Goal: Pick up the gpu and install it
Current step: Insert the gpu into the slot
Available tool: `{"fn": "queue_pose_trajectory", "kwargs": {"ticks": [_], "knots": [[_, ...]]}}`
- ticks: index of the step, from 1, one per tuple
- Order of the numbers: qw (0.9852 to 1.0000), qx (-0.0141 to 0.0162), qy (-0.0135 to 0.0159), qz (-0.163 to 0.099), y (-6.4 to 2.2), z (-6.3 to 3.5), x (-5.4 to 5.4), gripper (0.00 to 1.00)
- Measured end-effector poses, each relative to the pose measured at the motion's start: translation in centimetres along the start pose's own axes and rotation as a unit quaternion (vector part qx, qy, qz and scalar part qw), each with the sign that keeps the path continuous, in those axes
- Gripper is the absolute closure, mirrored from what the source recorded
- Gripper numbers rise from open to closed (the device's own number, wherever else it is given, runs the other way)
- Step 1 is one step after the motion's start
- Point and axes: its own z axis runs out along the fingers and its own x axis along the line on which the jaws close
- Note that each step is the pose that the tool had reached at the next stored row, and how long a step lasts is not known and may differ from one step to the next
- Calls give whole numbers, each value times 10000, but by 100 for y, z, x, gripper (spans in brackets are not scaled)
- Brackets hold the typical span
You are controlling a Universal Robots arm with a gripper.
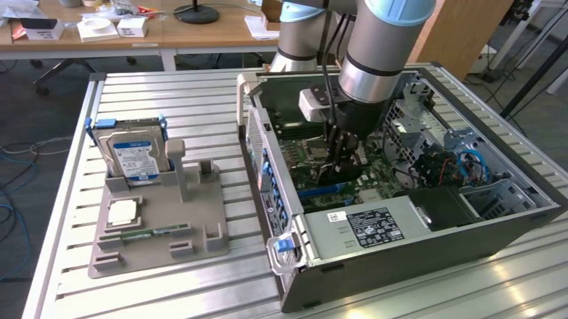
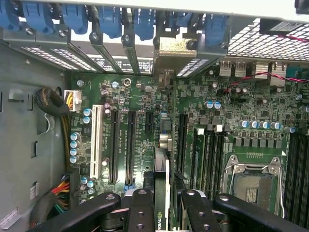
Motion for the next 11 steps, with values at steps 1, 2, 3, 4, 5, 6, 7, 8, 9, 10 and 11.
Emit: {"fn": "queue_pose_trajectory", "kwargs": {"ticks": [1, 2, 3, 4, 5, 6, 7, 8, 9, 10, 11], "knots": [[10000, 0, 1, 0, 0, 0, -1, 74], [10000, 0, 0, 0, 1, 0, -2, 74], [10000, 0, 0, 1, 3, 1, -5, 74], [10000, 0, 0, 0, 4, 0, -6, 74], [10000, 0, 1, 0, 5, 1, -7, 74], [10000, -1, 0, 0, 6, 1, -8, 74], [10000, 0, 1, 0, 9, 2, -10, 74], [10000, 0, 0, 1, 11, 3, -13, 74], [10000, 0, 1, 0, 14, 3, -14, 74], [10000, 0, 1, 0, 16, 3, -15, 74], [10000, -1, 1, 0, 17, 3, -15, 74]]}}
